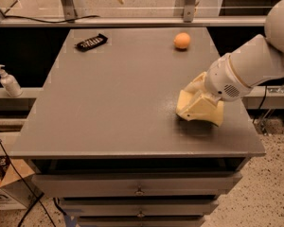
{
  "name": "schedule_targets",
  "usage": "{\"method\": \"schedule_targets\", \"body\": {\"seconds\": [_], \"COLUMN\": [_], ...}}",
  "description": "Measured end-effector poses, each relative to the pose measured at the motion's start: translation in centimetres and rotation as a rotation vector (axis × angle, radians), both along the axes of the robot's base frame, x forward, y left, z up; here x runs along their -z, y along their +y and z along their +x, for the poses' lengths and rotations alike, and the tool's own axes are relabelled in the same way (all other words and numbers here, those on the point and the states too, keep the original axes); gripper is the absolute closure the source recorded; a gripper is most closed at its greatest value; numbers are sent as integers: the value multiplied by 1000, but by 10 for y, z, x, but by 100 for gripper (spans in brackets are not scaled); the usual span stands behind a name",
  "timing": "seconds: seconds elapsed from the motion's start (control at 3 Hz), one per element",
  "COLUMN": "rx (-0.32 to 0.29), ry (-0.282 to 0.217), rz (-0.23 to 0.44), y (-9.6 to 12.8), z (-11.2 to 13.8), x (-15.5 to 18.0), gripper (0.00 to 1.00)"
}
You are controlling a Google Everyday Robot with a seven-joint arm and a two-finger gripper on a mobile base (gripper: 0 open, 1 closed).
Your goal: Pick sponge
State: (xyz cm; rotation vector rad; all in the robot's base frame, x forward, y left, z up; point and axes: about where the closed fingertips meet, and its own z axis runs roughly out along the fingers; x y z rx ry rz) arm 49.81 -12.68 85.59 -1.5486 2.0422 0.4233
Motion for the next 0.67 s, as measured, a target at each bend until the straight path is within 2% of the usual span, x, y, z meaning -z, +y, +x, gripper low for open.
{"method": "schedule_targets", "body": {"seconds": [0.33,0.67], "rx": [-4,-29], "ry": [-116,-270], "rz": [47,136], "y": [-5,-5], "z": [20,37], "x": [-52,-121], "gripper": [100,100]}}
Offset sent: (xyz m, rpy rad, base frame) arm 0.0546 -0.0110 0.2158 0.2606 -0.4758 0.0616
